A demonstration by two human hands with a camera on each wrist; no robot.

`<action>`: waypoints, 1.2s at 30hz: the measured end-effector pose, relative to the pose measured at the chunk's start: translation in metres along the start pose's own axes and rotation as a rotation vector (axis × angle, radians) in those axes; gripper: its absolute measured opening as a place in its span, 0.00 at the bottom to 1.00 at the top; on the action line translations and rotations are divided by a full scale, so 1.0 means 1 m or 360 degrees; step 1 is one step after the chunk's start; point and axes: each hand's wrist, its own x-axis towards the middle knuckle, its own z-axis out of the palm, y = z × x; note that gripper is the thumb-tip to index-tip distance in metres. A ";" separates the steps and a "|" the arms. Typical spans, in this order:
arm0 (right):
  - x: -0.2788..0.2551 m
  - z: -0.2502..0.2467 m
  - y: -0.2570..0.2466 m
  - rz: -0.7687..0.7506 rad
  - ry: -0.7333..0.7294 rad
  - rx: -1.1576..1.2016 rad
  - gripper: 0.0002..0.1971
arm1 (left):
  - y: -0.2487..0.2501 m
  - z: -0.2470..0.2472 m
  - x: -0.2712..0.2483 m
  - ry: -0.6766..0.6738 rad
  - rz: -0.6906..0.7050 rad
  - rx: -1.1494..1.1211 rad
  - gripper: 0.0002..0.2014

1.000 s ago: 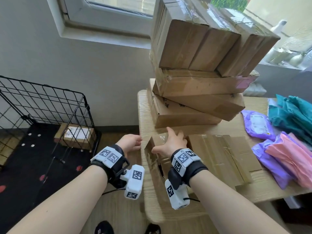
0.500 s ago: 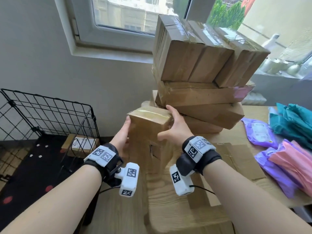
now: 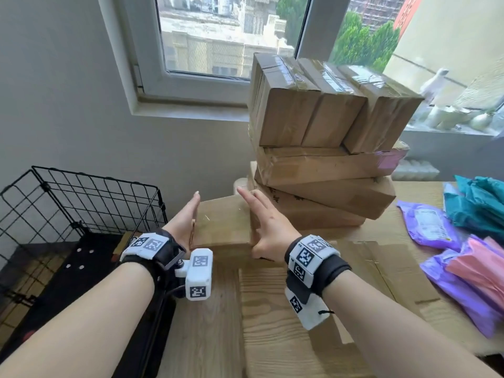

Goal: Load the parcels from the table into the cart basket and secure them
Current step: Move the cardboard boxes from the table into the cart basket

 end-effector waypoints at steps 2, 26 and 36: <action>-0.002 0.000 -0.001 -0.0040 -0.0006 -0.0030 0.62 | -0.003 0.000 0.007 0.0006 -0.0024 0.0002 0.41; 0.032 0.017 0.070 0.1195 0.0320 0.1040 0.46 | -0.009 0.012 0.029 0.0114 -0.0024 0.0243 0.19; 0.027 0.037 0.098 0.1445 -0.0243 0.0848 0.49 | -0.037 0.020 0.027 0.0026 -0.0252 0.0382 0.20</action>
